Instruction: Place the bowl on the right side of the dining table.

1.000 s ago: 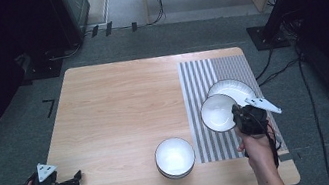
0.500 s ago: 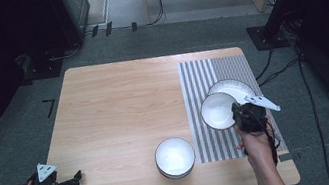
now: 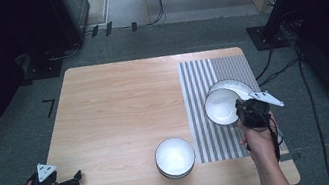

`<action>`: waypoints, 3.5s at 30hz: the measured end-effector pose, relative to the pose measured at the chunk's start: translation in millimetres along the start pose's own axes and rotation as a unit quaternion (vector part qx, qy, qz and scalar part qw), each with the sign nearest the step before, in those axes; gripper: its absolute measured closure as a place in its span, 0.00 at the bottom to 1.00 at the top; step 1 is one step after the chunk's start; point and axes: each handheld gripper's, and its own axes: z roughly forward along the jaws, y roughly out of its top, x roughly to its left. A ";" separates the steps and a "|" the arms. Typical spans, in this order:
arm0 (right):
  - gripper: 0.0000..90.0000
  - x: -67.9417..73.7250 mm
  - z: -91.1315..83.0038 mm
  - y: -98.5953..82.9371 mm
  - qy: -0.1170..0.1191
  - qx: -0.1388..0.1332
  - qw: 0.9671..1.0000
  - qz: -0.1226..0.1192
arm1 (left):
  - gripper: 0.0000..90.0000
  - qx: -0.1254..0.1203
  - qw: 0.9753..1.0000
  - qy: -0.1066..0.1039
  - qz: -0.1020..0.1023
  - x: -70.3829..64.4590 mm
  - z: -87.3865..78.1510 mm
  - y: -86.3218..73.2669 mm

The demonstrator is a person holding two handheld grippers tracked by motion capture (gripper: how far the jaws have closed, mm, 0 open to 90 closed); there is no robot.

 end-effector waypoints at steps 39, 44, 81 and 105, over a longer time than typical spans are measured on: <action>0.93 -31.9 23.6 6.1 -0.033 0.011 0.999 0.024 | 0.00 0.000 1.000 0.000 0.000 0.0 0.1 0.0; 0.93 -33.3 25.0 9.8 -0.036 0.011 0.999 0.023 | 0.00 0.000 1.000 0.000 0.000 0.0 0.0 0.0; 0.93 -43.5 61.2 23.6 -0.064 0.027 0.996 0.048 | 0.00 -0.001 1.000 0.000 0.001 0.3 0.1 0.0; 0.93 -51.4 87.2 16.6 -0.082 0.050 0.993 0.063 | 0.00 -0.001 1.000 0.000 0.001 0.3 0.1 0.0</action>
